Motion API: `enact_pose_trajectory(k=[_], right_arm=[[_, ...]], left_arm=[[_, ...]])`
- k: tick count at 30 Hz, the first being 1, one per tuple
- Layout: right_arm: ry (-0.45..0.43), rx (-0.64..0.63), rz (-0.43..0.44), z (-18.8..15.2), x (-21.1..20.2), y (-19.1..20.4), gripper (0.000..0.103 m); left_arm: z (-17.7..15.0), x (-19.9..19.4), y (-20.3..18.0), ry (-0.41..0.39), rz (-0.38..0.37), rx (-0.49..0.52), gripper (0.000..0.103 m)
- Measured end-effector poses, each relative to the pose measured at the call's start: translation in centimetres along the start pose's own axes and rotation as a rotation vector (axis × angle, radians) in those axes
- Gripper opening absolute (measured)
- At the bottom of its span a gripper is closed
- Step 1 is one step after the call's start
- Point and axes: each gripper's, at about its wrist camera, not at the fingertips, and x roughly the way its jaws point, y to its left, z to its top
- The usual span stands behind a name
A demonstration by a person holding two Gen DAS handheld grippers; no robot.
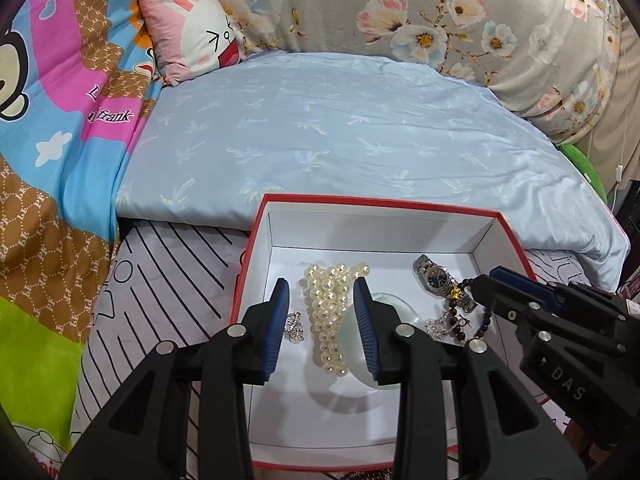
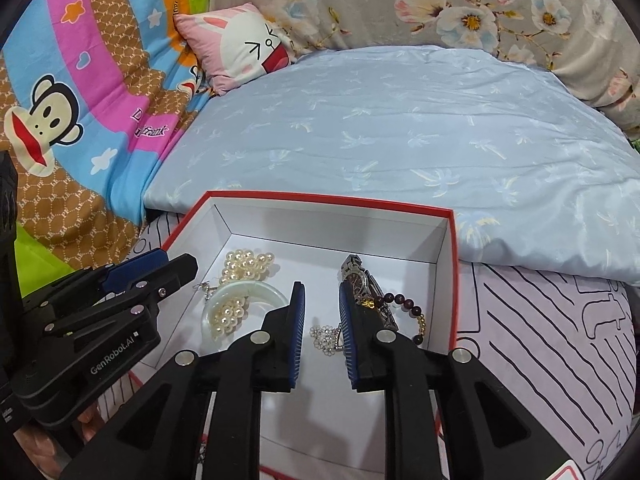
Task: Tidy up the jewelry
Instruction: 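Lift both open grippers out of the red box, then move the left gripper toward the dark bead necklace while the right gripper approaches the gold bangle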
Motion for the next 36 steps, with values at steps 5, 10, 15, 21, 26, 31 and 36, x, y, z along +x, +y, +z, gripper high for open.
enact_pose_trajectory(k=[5,10,15,21,26,31,36], right_arm=[[-0.030,-0.014,-0.003,-0.8,-3.0,0.3,0.018],[-0.057,-0.029,-0.010,-2.6,-6.6,0.6,0.018],[-0.067,-0.034,-0.028,-5.3,-9.8,0.9,0.018],[-0.048,-0.045,-0.064,-9.2,-12.0,1.4,0.018],[0.003,-0.026,-0.055,-12.9,-12.5,1.5,0.018],[0.060,-0.009,-0.035,-15.6,-11.8,1.8,0.018],[0.099,0.006,-0.009,-16.5,-9.7,2.5,0.018]], left_arm=[[-0.3,-2.8,0.3,-0.031,-0.008,0.000,0.032],[-1.7,-6.2,0.6,-0.052,0.033,0.028,0.035],[-4.2,-9.0,1.2,-0.043,0.035,0.029,0.037],[-7.8,-11.1,1.0,-0.008,0.027,0.039,0.038],[-11.0,-12.2,0.9,0.020,0.026,0.043,0.043],[-14.0,-12.5,0.8,0.062,0.032,0.051,0.043],[-16.1,-12.1,1.4,0.112,0.030,0.014,0.043]])
